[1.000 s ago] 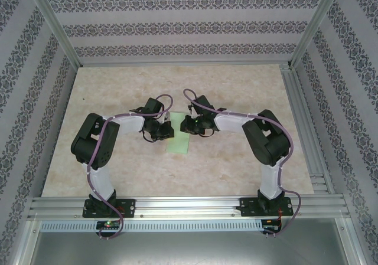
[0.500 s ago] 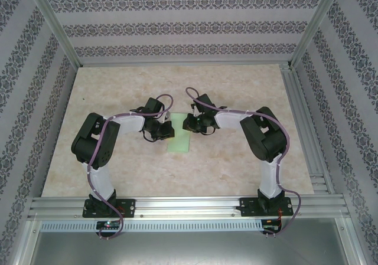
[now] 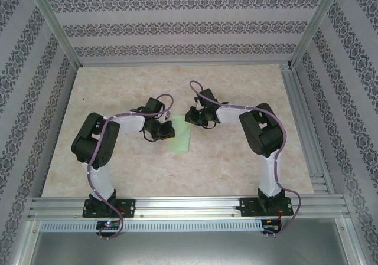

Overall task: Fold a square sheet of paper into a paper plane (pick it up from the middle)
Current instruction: Fold the square sheet of paper in half at the center of the table.

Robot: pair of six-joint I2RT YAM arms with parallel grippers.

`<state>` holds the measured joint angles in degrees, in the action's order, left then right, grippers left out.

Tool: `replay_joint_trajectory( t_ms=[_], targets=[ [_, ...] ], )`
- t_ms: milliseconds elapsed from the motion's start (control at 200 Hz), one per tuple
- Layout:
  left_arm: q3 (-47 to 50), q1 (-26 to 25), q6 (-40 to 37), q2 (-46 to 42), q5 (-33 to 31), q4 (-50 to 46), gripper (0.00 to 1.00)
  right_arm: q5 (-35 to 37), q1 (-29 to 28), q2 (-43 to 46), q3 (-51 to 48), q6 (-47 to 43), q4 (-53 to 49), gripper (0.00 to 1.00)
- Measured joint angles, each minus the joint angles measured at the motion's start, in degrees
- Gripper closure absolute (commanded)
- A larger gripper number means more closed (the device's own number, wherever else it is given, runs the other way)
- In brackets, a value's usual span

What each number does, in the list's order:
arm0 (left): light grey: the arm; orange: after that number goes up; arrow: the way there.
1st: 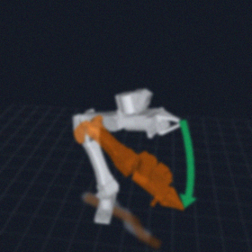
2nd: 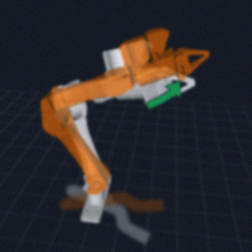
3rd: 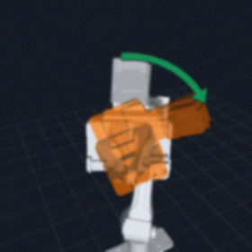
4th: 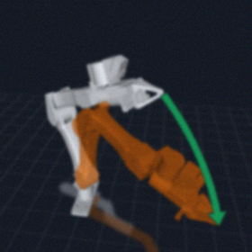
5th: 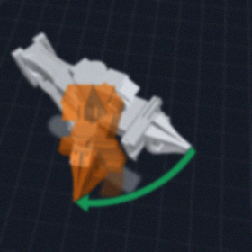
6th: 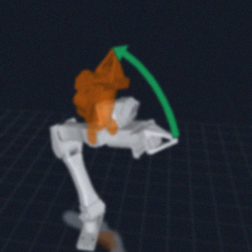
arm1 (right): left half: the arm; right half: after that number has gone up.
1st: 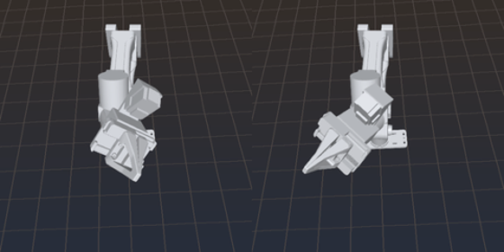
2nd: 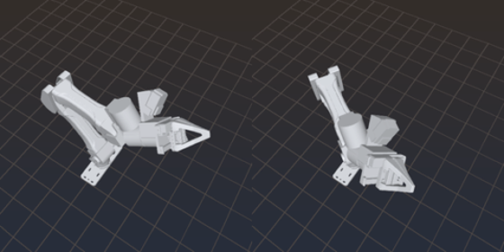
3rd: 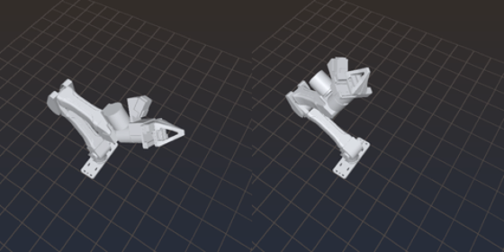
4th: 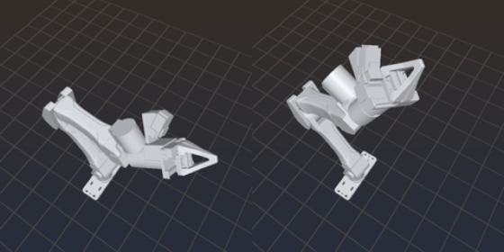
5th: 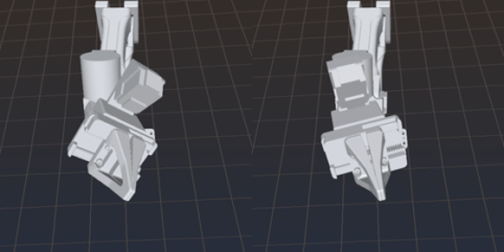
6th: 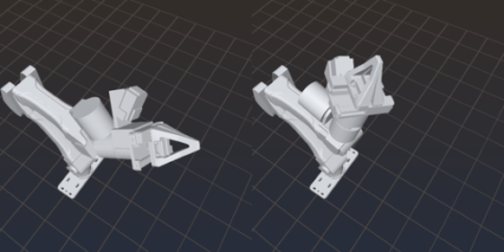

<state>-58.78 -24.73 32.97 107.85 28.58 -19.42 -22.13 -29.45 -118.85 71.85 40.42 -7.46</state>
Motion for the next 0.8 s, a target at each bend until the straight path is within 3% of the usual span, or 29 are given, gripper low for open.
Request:
replay_joint_trajectory(
  t_ms=[799],
  targets=[
    [0.0, -0.2, 0.0, -0.17, -0.37, 0.04, 0.92, 3.5, 0.35, -2.73, 5.44, -1.36, -2.47, 0.86]
  ],
)
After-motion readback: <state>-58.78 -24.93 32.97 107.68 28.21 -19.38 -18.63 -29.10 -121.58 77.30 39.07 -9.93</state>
